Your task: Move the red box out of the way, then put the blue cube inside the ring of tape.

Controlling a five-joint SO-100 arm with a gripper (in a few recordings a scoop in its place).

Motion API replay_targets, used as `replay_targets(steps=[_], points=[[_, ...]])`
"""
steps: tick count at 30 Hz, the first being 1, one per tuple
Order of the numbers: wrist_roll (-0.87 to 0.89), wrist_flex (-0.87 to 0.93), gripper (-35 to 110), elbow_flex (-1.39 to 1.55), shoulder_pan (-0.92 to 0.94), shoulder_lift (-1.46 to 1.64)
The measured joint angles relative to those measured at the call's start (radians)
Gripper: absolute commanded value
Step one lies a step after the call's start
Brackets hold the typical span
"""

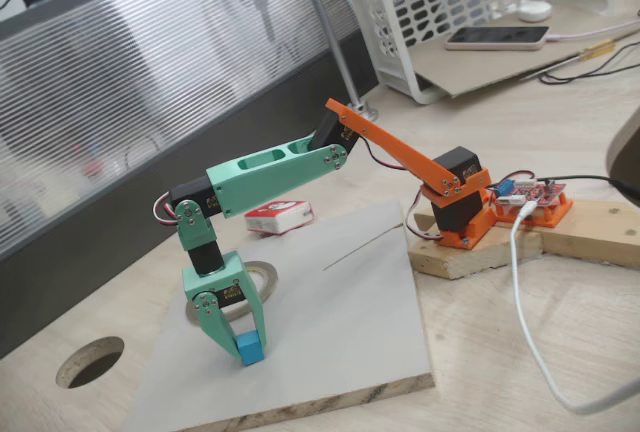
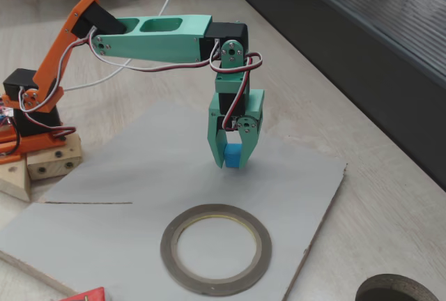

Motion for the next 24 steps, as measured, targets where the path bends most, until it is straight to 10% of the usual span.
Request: replay_targets(steps=[24], points=[[0.0,0.0,5,-0.003,0.242,0.301]])
